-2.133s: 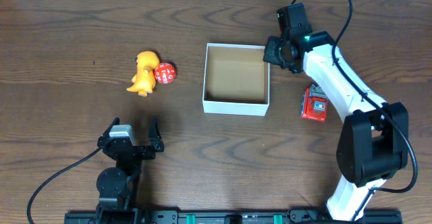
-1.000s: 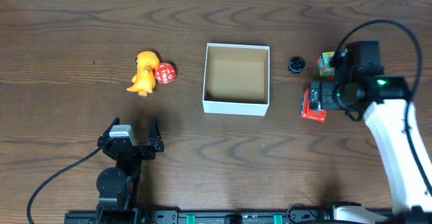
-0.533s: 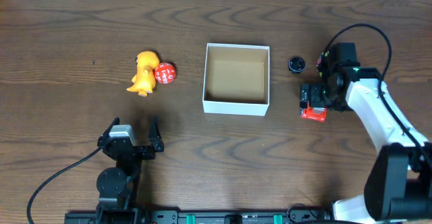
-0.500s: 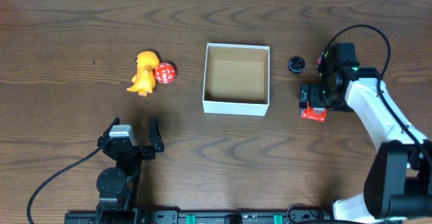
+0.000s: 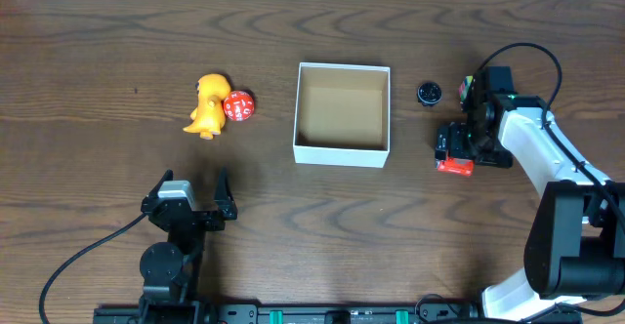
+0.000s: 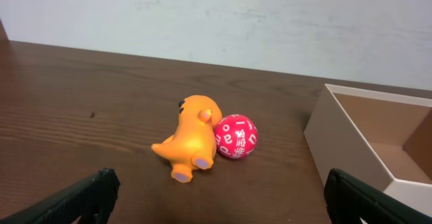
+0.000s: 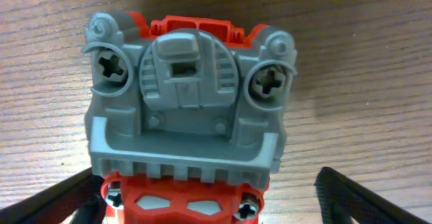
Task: Pack container
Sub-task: 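Lower the right gripper onto the red toy robot and grasp it, then lift the red toy robot and carry it into the white box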
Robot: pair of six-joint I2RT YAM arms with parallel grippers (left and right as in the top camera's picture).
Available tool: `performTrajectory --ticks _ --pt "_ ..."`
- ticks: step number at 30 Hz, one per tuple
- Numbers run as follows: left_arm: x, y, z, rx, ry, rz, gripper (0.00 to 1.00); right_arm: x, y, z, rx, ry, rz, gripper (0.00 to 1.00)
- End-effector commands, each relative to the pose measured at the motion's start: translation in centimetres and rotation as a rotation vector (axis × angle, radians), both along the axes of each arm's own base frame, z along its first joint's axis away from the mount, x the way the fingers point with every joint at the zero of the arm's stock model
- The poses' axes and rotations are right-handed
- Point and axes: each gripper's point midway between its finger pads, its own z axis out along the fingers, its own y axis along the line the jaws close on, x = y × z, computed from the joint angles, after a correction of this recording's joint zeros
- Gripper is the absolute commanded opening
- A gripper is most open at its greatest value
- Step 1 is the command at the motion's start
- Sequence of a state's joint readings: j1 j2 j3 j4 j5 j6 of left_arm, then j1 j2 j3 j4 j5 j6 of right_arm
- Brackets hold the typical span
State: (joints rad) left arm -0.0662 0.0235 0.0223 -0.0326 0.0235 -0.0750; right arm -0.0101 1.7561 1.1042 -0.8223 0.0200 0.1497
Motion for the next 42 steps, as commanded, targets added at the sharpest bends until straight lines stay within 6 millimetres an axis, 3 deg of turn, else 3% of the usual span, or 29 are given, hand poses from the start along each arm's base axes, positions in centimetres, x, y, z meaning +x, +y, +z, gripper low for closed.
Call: performTrajectory --ticks 1,7,12,19,25,32,37,42 --pt "-0.1 0.3 -1.8 0.004 0.056 0.014 0.98 -0.2 -0.4 -0.2 -0.004 0.01 -0.023 0.87" --pt "-0.1 0.3 -1.8 0.004 0.056 0.014 0.98 -0.3 -0.4 -0.2 -0.004 0.013 -0.022 0.59" --pt "-0.1 0.3 -1.8 0.004 0.056 0.014 0.98 0.1 -0.4 0.1 -0.004 0.003 -0.022 0.44" --pt "-0.1 0.3 -1.8 0.004 0.056 0.014 0.98 1.3 -0.4 2.8 -0.004 -0.013 -0.02 0.34" --pt "-0.1 0.3 -1.8 0.004 0.056 0.014 0.98 3.2 0.3 7.3 0.019 -0.069 -0.009 0.33" --pt "-0.1 0.3 -1.8 0.004 0.056 0.014 0.98 4.8 4.0 13.0 0.097 -0.171 0.046 0.33" --pt "-0.1 0.3 -1.8 0.004 0.056 0.014 0.98 5.7 8.8 17.3 0.187 -0.265 0.104 0.33" --pt "-0.1 0.3 -1.8 0.004 0.056 0.014 0.98 5.6 13.6 19.9 0.254 -0.323 0.133 0.32"
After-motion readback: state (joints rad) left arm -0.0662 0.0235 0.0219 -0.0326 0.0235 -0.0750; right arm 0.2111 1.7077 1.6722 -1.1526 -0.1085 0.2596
